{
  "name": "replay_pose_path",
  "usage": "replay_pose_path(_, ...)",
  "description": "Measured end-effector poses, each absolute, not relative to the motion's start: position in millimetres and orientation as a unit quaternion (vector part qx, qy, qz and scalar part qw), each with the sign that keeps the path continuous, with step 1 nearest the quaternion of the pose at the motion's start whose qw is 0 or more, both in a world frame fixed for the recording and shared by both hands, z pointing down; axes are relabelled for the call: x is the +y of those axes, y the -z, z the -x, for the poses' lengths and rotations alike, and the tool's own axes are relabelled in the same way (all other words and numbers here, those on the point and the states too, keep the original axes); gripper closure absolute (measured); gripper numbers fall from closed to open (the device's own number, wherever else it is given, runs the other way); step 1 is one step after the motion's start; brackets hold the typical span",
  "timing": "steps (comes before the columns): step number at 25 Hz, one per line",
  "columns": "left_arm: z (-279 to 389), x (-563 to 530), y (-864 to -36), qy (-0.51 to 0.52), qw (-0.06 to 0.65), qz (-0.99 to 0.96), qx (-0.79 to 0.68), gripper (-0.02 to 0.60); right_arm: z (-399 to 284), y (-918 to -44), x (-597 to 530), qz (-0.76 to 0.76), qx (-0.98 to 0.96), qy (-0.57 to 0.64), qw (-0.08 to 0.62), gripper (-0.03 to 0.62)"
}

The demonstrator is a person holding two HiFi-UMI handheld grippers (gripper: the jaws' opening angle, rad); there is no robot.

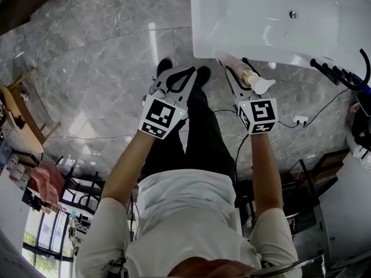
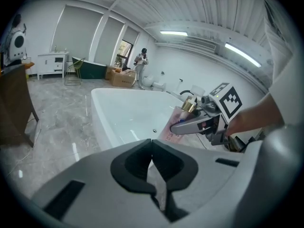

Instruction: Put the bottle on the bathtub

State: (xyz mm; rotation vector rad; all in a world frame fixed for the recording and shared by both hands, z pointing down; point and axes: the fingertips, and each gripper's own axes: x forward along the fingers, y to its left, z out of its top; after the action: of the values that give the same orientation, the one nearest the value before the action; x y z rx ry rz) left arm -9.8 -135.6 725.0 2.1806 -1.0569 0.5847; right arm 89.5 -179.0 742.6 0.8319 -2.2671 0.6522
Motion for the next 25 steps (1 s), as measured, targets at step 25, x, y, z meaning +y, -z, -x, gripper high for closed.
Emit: replay_pose_path(25,29,-133,-805,-0.212,0.346,-0.808,-0.427,0.572,-50,-802,-173,-0.250,-0.893,-0.138,0.349,0.349)
